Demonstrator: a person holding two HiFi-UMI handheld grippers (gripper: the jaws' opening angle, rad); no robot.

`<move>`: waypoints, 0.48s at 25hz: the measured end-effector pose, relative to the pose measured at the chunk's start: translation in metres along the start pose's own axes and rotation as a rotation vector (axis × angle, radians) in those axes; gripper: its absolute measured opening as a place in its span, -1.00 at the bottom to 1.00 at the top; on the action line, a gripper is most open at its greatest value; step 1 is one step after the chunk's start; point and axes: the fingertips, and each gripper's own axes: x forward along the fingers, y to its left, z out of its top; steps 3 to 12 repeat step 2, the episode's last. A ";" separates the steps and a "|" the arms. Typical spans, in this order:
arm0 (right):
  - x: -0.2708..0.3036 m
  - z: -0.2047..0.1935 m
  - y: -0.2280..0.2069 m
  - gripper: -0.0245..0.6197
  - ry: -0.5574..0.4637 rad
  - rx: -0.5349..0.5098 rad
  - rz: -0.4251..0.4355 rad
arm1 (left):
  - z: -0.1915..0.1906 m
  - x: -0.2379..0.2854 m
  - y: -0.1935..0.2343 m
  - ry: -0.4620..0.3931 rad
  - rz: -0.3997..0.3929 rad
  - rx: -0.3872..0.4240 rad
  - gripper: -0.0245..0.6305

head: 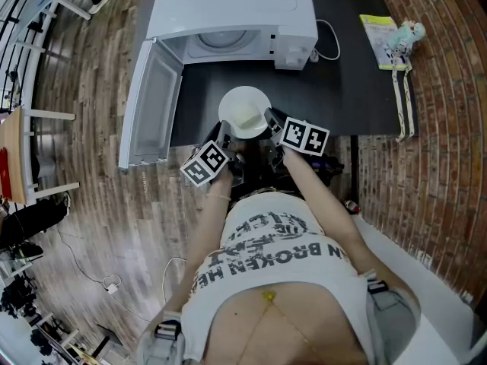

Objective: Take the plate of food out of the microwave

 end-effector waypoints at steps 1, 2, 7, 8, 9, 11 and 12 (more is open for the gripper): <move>0.000 0.000 0.000 -0.80 0.000 0.000 0.000 | 0.000 0.000 0.000 0.000 0.000 0.001 -0.76; 0.000 -0.001 0.000 -0.80 0.001 0.001 0.000 | 0.000 -0.001 -0.001 0.001 0.000 0.001 -0.76; 0.000 -0.001 0.000 -0.80 0.001 0.001 0.000 | 0.000 -0.001 -0.001 0.001 0.000 0.001 -0.76; 0.000 -0.001 0.000 -0.80 0.001 0.001 0.000 | 0.000 -0.001 -0.001 0.001 0.000 0.001 -0.76; 0.000 -0.001 0.000 -0.80 0.001 0.001 0.000 | 0.000 -0.001 -0.001 0.001 0.000 0.001 -0.76; 0.000 -0.001 0.000 -0.80 0.001 0.001 0.000 | 0.000 -0.001 -0.001 0.001 0.000 0.001 -0.76; 0.000 -0.001 0.000 -0.80 0.001 0.001 0.000 | 0.000 -0.001 -0.001 0.001 0.000 0.001 -0.76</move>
